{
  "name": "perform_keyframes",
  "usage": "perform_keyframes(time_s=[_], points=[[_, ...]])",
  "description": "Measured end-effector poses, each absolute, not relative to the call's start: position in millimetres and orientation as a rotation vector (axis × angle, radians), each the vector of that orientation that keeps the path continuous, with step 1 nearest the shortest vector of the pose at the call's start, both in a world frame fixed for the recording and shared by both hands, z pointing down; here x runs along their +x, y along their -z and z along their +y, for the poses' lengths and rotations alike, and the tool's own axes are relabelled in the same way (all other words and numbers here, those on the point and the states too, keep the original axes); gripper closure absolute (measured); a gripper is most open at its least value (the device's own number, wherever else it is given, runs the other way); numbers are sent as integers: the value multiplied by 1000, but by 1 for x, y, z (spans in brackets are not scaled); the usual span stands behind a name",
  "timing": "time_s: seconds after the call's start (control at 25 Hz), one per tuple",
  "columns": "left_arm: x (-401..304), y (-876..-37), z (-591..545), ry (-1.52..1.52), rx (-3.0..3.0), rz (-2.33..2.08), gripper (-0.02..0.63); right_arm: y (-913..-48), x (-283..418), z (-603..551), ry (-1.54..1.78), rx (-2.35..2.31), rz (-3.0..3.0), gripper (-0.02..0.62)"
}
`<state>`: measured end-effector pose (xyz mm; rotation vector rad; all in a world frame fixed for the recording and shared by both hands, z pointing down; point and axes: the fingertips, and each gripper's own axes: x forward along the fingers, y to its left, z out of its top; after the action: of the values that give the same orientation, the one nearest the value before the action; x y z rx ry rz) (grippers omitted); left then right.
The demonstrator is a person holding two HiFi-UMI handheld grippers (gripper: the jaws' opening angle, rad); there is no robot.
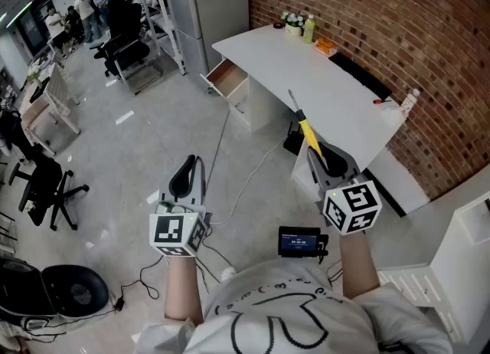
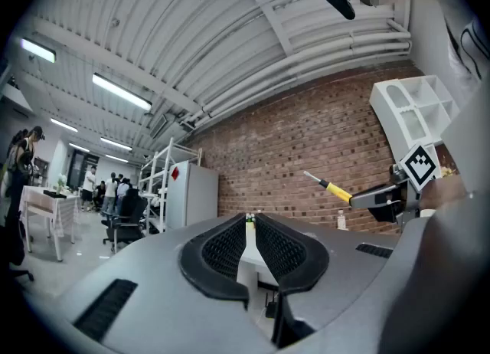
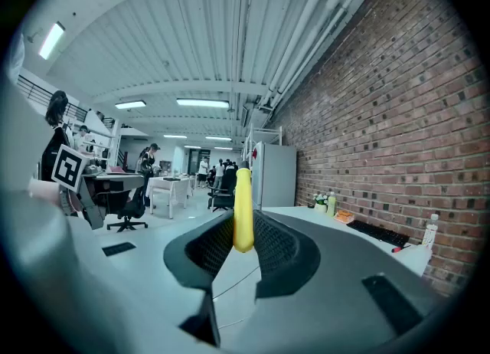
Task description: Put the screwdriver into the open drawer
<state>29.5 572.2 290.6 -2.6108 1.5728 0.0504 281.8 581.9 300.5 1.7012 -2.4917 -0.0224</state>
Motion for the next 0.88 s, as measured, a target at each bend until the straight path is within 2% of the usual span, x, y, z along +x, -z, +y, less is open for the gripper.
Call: perform_keyframes(time_s=[0.88], points=[[82, -315, 557, -25, -2580, 1711, 558, -328, 306, 560, 14, 1460, -2567, 525]])
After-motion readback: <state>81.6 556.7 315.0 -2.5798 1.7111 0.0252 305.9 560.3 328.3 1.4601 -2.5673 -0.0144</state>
